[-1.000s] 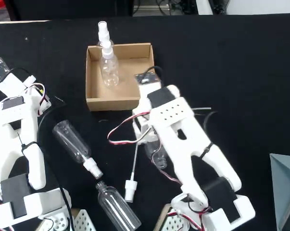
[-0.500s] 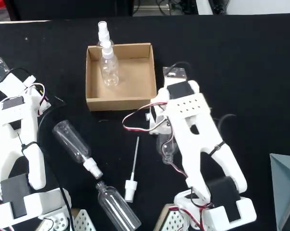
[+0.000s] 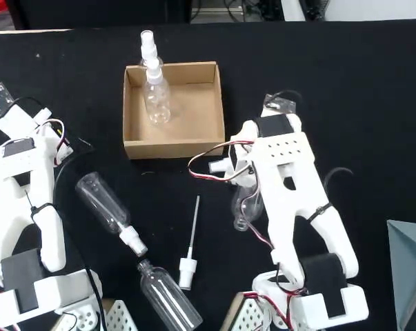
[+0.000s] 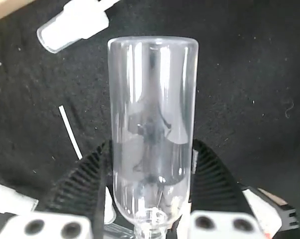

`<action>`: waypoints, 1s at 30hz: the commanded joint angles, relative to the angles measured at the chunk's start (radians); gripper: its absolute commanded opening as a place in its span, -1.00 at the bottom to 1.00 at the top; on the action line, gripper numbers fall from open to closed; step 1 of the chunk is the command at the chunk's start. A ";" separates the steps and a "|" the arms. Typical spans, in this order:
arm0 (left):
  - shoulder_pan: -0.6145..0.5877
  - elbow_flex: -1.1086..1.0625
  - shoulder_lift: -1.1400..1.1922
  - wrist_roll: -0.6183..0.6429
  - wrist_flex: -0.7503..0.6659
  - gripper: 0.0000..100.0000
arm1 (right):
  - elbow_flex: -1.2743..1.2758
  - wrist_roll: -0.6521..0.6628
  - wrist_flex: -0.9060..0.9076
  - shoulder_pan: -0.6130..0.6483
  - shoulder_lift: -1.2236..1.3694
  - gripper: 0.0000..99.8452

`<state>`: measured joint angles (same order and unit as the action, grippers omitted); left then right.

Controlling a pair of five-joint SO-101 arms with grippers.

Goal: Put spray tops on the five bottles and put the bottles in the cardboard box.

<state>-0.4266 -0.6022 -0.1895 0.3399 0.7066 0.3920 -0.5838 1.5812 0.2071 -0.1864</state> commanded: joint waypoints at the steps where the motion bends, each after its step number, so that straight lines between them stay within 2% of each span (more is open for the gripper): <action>1: -0.005 0.010 -0.014 0.005 -0.021 -0.85 | -0.064 -0.057 0.006 -0.025 -0.056 -0.77; 12: -0.007 0.010 -0.014 0.005 -0.021 -0.85 | -0.048 -0.258 0.005 -0.026 -0.053 -0.77; 18: -0.007 0.010 -0.014 0.003 -0.021 -0.85 | 0.077 -0.408 -0.137 -0.026 -0.053 -0.77; 22: -0.008 0.010 -0.014 0.003 -0.021 -0.85 | 0.150 -0.427 -0.224 -0.026 -0.062 -0.77; 30: -0.008 0.012 -0.014 0.003 -0.021 -0.85 | 0.209 -0.433 -0.284 -0.034 -0.054 -0.77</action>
<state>-0.4266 -0.6022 -0.1895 0.3399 0.7066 0.5992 -1.0012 1.3295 0.2071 -0.1864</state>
